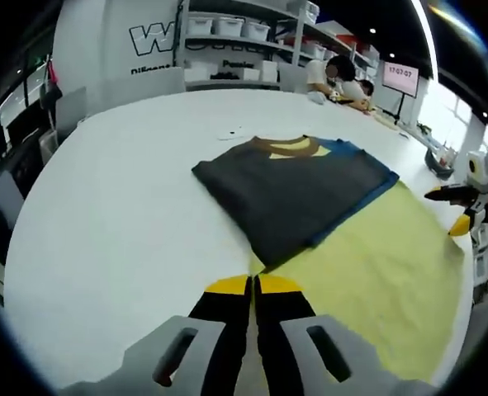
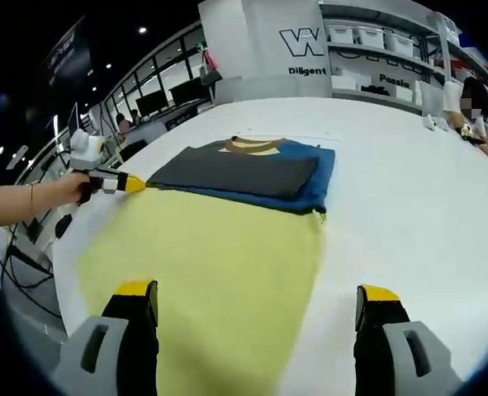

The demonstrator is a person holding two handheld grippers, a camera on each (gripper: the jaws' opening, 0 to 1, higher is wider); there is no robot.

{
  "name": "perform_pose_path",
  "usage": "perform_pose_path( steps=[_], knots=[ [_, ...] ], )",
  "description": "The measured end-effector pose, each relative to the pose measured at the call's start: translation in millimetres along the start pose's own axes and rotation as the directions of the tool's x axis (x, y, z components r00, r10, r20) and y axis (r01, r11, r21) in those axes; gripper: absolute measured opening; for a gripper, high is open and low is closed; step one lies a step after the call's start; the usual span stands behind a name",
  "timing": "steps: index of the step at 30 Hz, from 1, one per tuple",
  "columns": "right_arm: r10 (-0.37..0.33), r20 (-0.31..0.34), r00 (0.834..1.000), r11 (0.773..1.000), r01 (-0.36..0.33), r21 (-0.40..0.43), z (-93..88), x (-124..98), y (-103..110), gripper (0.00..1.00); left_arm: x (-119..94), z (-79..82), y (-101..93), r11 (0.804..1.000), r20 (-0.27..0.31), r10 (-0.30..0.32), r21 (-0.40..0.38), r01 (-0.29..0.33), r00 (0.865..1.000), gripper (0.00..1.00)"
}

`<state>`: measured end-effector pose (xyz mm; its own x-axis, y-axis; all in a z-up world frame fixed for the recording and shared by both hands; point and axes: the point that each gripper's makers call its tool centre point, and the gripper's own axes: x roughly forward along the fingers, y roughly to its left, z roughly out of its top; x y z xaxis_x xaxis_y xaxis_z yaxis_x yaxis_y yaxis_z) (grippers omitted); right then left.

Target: Fold the garment on the visible template until the final outline fits inside the template.

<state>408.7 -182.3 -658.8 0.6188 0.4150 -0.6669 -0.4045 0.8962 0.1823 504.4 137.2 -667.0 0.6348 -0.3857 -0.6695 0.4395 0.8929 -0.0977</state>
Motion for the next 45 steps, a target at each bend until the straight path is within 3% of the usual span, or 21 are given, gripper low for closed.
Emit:
perform_pose_path(
  steps=[17, 19, 21, 23, 26, 31, 45],
  knots=[
    [0.021, -0.008, 1.000, 1.000, -0.021, -0.011, -4.0, 3, 18, 0.99, -17, -11.8, 33.4, 0.998, -0.012, 0.063, -0.030, -0.063, 0.998, 0.02],
    [0.022, -0.009, 1.000, 1.000, -0.022, -0.011, -4.2, 3, 19, 0.99, -18, -12.1, 34.0, 0.997, -0.009, 0.068, -0.039, -0.068, 0.998, 0.05],
    [0.025, -0.007, 1.000, 1.000, -0.025, -0.013, -2.5, 4, 22, 0.99, -23, -15.3, 36.8, 0.995, -0.038, 0.090, -0.041, -0.092, 0.995, 0.17],
    [0.032, -0.011, 0.999, 0.999, -0.032, -0.023, -1.1, 4, 26, 0.99, -27, -14.0, 32.8, 0.997, -0.025, 0.075, -0.026, -0.076, 0.997, 0.24],
    [0.036, -0.012, 0.999, 0.999, -0.036, -0.040, 1.2, 3, 28, 0.99, -37, -18.3, 31.7, 0.997, -0.026, 0.073, -0.022, -0.074, 0.997, 0.22],
    [0.037, -0.012, 0.999, 0.998, -0.038, -0.056, 1.8, -1, 35, 0.99, -52, -23.8, 23.3, 0.997, -0.009, 0.049, -0.060, -0.050, 0.999, 0.29],
    [0.054, -0.044, 0.998, 0.996, -0.057, -0.067, -20.9, -16, 58, 0.99, -100, -62.4, -17.7, 0.998, -0.041, 0.006, -0.055, -0.008, 0.999, 0.39]
  ],
)
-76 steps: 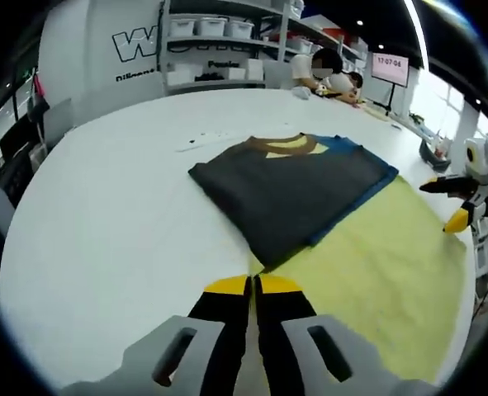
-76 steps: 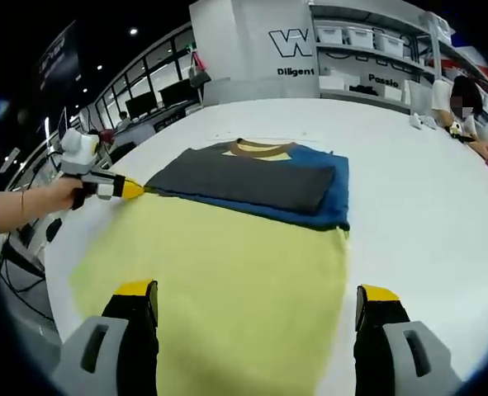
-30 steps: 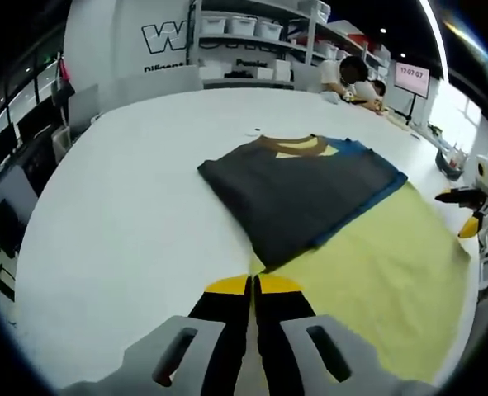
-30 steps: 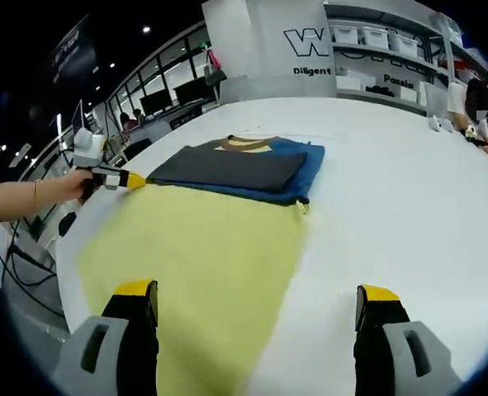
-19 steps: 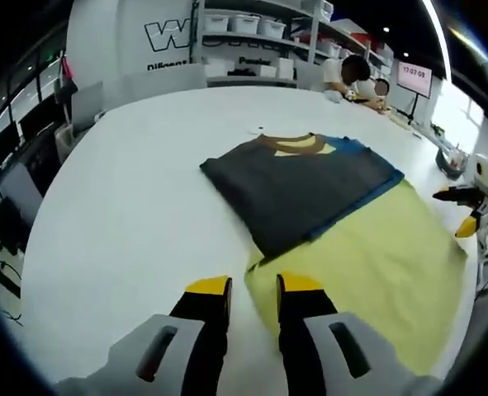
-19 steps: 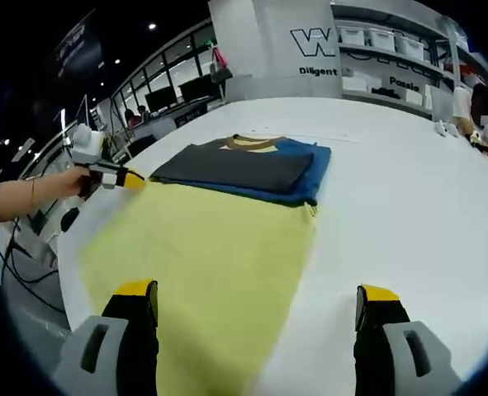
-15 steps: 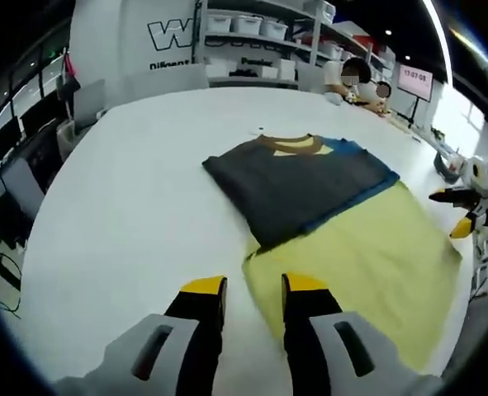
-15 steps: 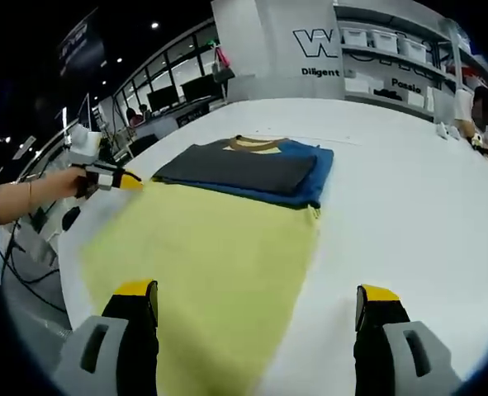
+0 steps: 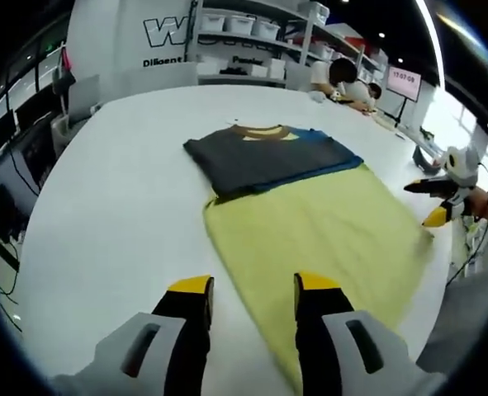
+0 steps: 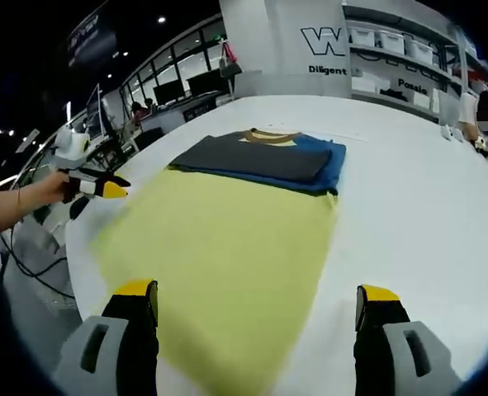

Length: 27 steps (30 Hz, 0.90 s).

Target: Fold the garment on the visible template until the final outline fits inside the template.

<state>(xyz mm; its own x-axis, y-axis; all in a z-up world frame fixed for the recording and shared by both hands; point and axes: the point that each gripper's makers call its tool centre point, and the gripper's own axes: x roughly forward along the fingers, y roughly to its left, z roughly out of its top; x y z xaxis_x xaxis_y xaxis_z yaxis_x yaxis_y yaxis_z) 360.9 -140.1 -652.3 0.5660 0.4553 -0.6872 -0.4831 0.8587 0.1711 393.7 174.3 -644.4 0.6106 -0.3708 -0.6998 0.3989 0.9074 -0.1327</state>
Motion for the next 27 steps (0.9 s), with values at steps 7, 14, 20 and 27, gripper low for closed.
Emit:
perform_pose_path(
  steps=[7, 14, 20, 27],
  knots=[
    [0.010, -0.019, 1.000, 1.000, -0.011, -0.002, -12.3, -8, 10, 0.99, -15, -16.5, -9.2, 1.000, -0.019, -0.005, -0.017, 0.004, 1.000, 0.40],
    [0.001, -0.031, 1.000, 1.000, -0.001, 0.003, -26.9, -16, 16, 0.97, -30, -45.0, -21.9, 0.998, -0.064, 0.007, -0.069, -0.011, 0.998, 0.39],
    [-0.005, -0.036, 0.999, 1.000, 0.005, 0.015, -36.3, -23, 21, 0.93, -38, -63.1, -28.1, 0.995, -0.081, 0.036, -0.085, -0.043, 0.996, 0.38],
    [-0.020, -0.045, 0.999, 1.000, 0.020, 0.010, -47.1, -30, 25, 0.83, -52, -79.3, -32.0, 0.993, -0.103, 0.046, -0.106, -0.057, 0.994, 0.37]
  ],
)
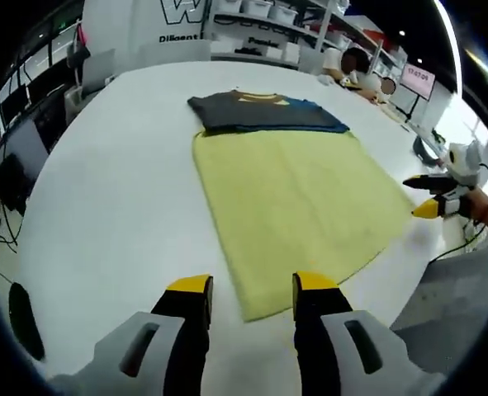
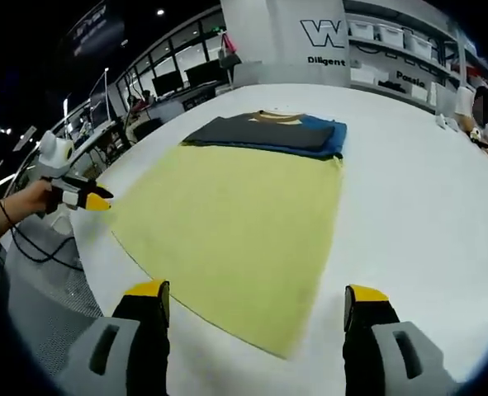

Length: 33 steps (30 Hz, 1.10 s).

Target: Fold the garment on the visible template until the final outline fits inside the template.

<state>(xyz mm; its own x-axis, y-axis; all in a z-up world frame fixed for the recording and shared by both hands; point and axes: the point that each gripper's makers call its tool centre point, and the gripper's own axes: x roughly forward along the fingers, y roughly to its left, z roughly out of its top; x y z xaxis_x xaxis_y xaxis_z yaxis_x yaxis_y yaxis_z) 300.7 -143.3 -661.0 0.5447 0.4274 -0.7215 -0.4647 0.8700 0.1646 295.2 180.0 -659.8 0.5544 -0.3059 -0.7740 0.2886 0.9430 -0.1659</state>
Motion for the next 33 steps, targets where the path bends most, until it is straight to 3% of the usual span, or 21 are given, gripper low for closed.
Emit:
perform_pose_path(
  steps=[16, 21, 29, 33],
  knots=[
    [-0.040, -0.004, 0.999, 0.999, 0.040, -0.001, -13.6, -9, 3, 0.64, -8, -11.1, -3.1, 0.999, -0.003, 0.003, -0.051, -0.003, 1.000, 0.31],
    [-0.056, -0.003, 0.998, 0.998, 0.056, -0.004, -18.5, -12, 1, 0.53, -6, -15.9, -3.9, 0.998, -0.021, 0.009, -0.054, -0.010, 1.000, 0.28],
    [-0.085, -0.008, 0.996, 0.996, 0.085, -0.001, -21.9, -14, -3, 0.43, -3, -21.3, -1.1, 0.997, -0.030, 0.015, -0.075, -0.017, 0.999, 0.22],
    [-0.101, -0.004, 0.995, 0.995, 0.101, 0.012, -21.9, -15, -9, 0.31, -2, -22.3, -0.9, 0.998, -0.031, 0.022, -0.066, -0.024, 0.999, 0.18]
  ],
)
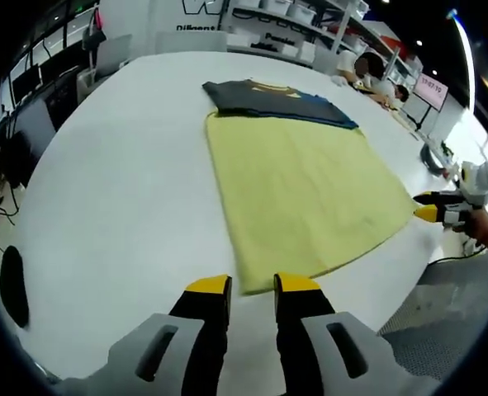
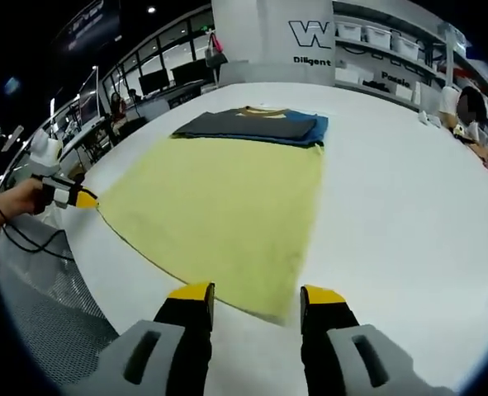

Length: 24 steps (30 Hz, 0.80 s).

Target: Fold the garment on the visible template until the final outline fits inside the template.

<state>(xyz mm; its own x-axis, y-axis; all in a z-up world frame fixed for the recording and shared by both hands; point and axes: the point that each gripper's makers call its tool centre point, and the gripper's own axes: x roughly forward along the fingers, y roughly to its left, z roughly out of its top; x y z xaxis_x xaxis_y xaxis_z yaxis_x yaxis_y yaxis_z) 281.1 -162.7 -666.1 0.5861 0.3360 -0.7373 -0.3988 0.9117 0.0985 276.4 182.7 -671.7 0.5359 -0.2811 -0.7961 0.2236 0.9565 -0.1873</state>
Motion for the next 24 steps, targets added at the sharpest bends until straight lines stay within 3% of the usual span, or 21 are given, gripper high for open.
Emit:
perform_pose_path(
  steps=[10, 15, 24],
  knots=[
    [-0.036, -0.018, 0.999, 0.999, 0.036, -0.012, -9.6, 3, -9, 0.00, 2, -0.8, 4.0, 1.000, -0.003, 0.023, -0.009, -0.023, 1.000, 0.04],
    [-0.022, -0.014, 1.000, 0.998, 0.022, 0.055, -9.9, 3, -12, 0.00, 2, -1.1, 3.7, 1.000, -0.007, 0.023, -0.011, -0.023, 1.000, 0.03],
    [-0.023, -0.037, 0.999, 0.999, 0.024, 0.024, -11.5, -5, -9, 0.00, -5, -8.4, -3.0, 0.998, -0.062, 0.022, 0.054, -0.018, 0.998, 0.03]
  ],
)
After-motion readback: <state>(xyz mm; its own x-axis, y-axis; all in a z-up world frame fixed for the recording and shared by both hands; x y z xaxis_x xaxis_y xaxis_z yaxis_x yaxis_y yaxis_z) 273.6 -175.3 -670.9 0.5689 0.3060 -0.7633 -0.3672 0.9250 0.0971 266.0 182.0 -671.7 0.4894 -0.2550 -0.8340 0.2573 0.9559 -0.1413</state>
